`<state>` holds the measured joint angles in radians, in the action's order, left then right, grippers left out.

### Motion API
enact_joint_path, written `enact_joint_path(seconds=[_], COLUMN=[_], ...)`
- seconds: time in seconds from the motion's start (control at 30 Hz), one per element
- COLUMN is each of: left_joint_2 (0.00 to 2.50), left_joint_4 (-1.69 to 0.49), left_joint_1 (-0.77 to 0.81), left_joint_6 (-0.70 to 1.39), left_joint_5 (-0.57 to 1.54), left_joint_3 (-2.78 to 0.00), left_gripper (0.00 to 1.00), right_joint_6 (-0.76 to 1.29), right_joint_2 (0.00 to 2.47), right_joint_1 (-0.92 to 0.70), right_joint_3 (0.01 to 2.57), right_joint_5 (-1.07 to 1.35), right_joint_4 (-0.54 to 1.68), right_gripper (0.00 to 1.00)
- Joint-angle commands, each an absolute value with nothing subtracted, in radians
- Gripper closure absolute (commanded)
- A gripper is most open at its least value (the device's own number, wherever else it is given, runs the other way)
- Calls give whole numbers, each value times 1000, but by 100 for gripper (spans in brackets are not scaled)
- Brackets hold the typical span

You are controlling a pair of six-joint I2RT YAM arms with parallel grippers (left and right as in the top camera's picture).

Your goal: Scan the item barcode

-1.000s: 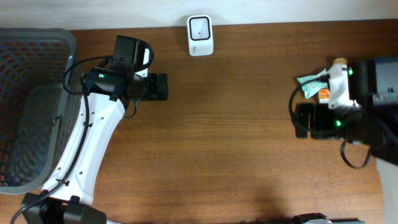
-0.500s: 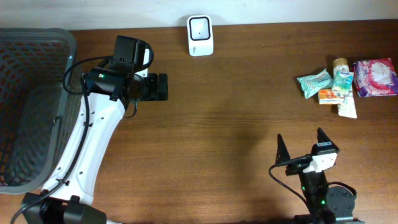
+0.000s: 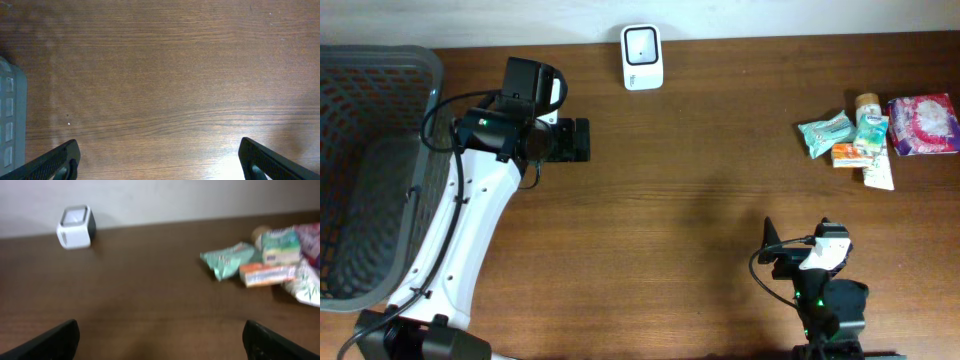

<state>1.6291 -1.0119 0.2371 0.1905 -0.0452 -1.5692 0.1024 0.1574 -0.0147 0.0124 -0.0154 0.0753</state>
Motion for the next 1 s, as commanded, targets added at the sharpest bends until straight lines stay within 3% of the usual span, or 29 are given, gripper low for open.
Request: enact_joint_path(seconds=[0.0, 0.2, 0.43, 0.57, 0.97], left_joint_2=[1626, 1627, 1626, 1626, 1626], left_joint_4=[-1012, -1012, -1012, -1012, -1012], left_joint_1=[239, 239, 239, 239, 239], left_joint_6=[185, 185, 185, 185, 185], left_joint_5=[-49, -49, -49, -49, -49], left_joint_3=[-1572, -1572, -1572, -1572, -1572], left_gripper=[1, 1, 1, 1, 1], right_joint_6=[110, 110, 82, -100, -90], right_joint_2=[244, 427, 12, 3, 3], right_joint_1=[-20, -20, -20, -22, -21], right_joint_3=[6, 6, 6, 6, 6], right_joint_5=[-31, -31, -35, -13, -12], right_joint_4=[81, 81, 81, 83, 82], right_gripper=[1, 1, 1, 1, 1])
